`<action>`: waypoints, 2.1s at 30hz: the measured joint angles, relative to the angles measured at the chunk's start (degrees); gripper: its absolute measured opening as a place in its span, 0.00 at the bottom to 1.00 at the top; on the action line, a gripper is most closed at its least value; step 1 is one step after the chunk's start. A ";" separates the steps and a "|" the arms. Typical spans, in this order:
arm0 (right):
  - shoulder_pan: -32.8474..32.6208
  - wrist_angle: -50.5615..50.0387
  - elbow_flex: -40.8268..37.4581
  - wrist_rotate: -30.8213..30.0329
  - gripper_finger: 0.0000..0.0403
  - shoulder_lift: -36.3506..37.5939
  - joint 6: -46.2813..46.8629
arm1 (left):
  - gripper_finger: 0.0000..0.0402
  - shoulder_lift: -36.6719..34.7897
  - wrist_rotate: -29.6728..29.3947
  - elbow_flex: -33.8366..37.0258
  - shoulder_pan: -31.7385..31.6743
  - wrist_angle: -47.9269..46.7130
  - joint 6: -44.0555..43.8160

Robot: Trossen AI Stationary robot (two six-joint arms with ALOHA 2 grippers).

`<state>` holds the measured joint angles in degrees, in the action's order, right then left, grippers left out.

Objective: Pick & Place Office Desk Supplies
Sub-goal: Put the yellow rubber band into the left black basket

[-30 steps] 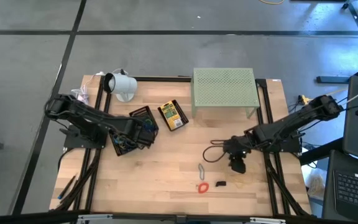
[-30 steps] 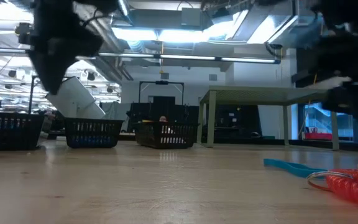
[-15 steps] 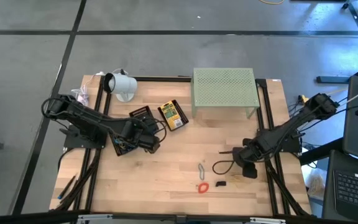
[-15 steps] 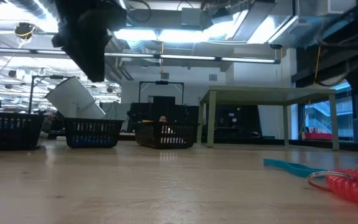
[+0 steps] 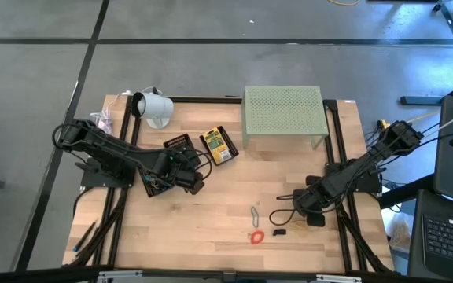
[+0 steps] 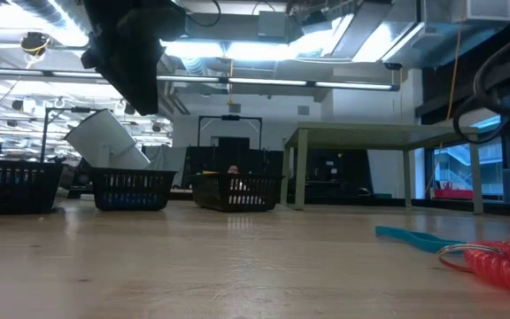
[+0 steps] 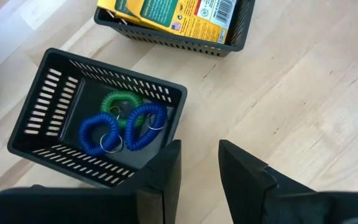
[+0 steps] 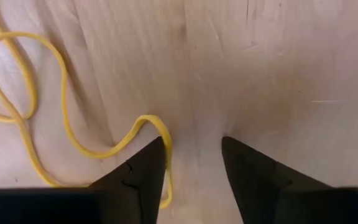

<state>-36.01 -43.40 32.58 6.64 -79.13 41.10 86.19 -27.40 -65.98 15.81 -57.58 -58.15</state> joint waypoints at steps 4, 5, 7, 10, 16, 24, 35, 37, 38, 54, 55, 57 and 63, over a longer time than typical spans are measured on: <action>0.01 -0.30 -0.08 -0.33 0.30 -0.05 0.00 | 0.25 0.00 0.00 0.00 0.00 0.01 -0.01; 0.02 -0.38 -0.11 -0.41 0.27 -0.07 0.00 | 0.25 0.00 0.00 0.00 0.00 0.02 -0.01; 0.05 -0.56 -0.14 -0.47 0.19 -0.07 0.00 | 0.25 0.00 0.00 0.00 0.00 0.01 -0.01; 0.04 -0.29 -0.16 -0.26 0.06 -0.09 -0.02 | 0.25 0.00 -0.02 0.00 0.00 0.00 0.00; 0.01 -0.41 0.33 -0.53 0.03 0.54 0.91 | 0.24 0.00 -0.11 0.00 0.00 0.02 -0.02; 0.64 -1.35 7.15 -19.71 0.02 0.63 -3.23 | 0.24 0.00 -4.34 0.00 0.18 2.37 0.09; 5.94 -1.49 21.76 -48.04 0.02 0.78 -19.09 | 0.29 0.02 -10.65 0.00 2.45 18.62 14.29; 6.84 -1.61 24.28 -50.06 0.02 0.79 -22.39 | 0.31 0.02 -9.90 0.02 2.92 21.22 16.51; 7.16 -1.60 25.45 -50.85 0.02 0.80 -24.08 | 0.32 0.02 -9.57 0.01 3.15 22.48 17.54; 8.35 14.88 29.22 -55.88 0.02 0.83 -48.68 | 0.47 0.13 -8.46 0.02 6.92 53.12 48.07; 8.35 16.54 29.22 -55.83 0.02 0.83 -50.17 | 0.48 0.37 -8.36 0.02 6.74 54.26 48.93; 8.35 19.92 29.24 -55.67 0.02 0.83 -53.01 | 0.49 1.05 -7.97 0.02 6.37 55.74 50.60; 8.44 27.26 29.27 -54.49 0.02 0.85 -60.78 | 0.51 3.35 -4.51 0.03 5.16 59.98 53.43</action>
<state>-27.57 -16.13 61.84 -47.85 -78.28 -19.68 89.54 -31.91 -65.94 20.98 2.40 -4.72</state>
